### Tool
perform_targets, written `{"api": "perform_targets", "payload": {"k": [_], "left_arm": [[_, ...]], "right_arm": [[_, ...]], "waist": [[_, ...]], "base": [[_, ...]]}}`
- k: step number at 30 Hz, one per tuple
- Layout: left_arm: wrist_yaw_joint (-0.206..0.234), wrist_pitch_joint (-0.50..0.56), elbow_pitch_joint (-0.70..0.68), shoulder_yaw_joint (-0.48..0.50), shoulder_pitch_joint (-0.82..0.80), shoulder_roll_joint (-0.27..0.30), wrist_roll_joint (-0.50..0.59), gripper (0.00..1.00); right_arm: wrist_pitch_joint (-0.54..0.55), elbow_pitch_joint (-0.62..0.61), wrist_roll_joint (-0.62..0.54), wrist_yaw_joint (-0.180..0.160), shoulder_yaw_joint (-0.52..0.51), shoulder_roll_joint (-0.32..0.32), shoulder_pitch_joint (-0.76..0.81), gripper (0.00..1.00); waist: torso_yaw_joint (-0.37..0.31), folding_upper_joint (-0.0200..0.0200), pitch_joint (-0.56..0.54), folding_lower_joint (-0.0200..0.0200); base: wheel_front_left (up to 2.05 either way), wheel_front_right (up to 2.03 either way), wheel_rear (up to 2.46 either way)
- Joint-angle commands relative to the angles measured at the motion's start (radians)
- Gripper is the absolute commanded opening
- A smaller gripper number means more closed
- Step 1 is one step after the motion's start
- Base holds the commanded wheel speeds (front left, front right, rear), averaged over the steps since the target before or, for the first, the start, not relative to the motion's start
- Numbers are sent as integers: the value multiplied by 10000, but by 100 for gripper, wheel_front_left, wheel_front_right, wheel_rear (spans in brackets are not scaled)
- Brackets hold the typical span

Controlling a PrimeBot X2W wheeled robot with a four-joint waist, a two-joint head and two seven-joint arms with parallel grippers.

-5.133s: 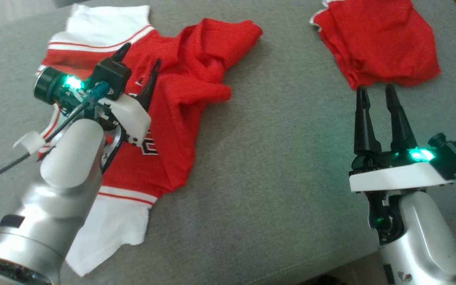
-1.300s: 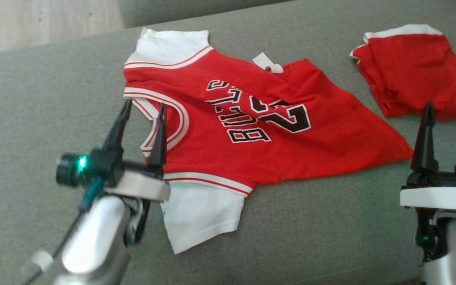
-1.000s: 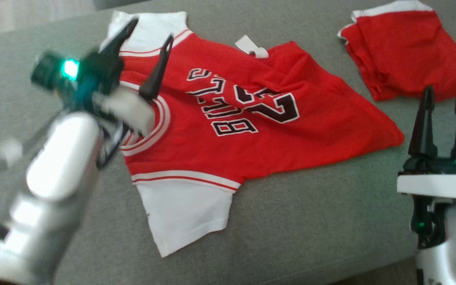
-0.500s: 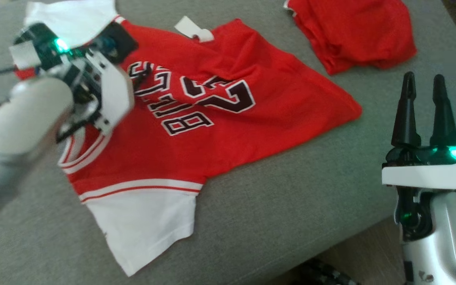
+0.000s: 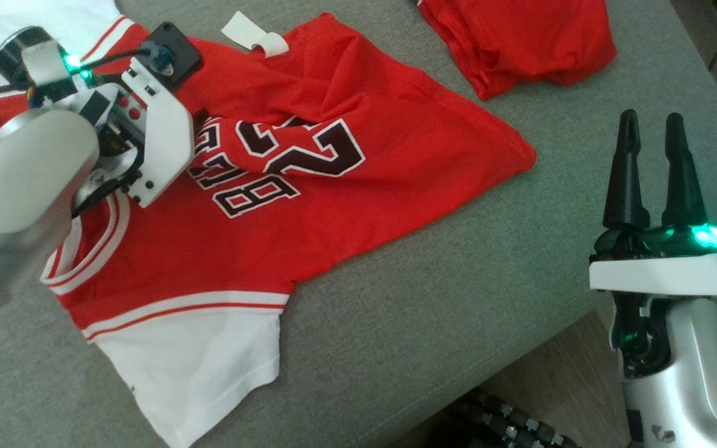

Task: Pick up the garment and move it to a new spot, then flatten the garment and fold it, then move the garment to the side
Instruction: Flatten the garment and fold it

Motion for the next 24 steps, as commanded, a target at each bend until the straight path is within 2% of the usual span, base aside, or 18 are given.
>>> {"api": "perform_targets", "payload": {"k": [1, 9, 10, 11, 14, 19, 20, 24], "left_arm": [[18, 451, -165, 377, -152, 337, 11, 100], [18, 2726, -589, 375, 5, 863, -1092, 100], [18, 2921, -650, 375, -9, 916, -1186, 62], [18, 3035, -723, 375, -43, 965, -1243, 0], [18, 2809, -677, 375, -286, 1095, -1246, 0], [18, 1210, 222, 376, -974, 1013, -353, 0], [18, 1210, 222, 376, -974, 1013, -353, 0], [97, -145, 1511, 452, -1513, 685, 333, 0]], "right_arm": [[-108, -332, 65, -9, 221, -95, -229, 100], [-108, -471, 247, -9, 299, -95, -283, 100], [-108, -480, 262, -9, 298, -95, -283, 100], [-108, -490, 276, -9, 294, -95, -286, 100], [-108, -513, 314, -9, 270, -95, -304, 100], [-108, -527, 355, -9, 279, -95, -359, 100], [-108, -527, 355, -9, 279, -95, -359, 100], [-108, -559, 357, -9, 305, -95, -383, 100]], "waist": [[-70, 0, 72, 0], [-290, 0, 406, 0], [-298, 0, 431, 0], [-303, 0, 457, 0], [-297, 0, 519, 0], [-275, 0, 581, 0], [-275, 0, 581, 0], [-272, 0, 614, 0]], "base": [[0, 0, 0], [0, 0, 0], [0, 0, 0], [0, 0, 0], [0, 0, 0], [0, 0, 0], [0, 0, 0], [0, 0, 0]]}}
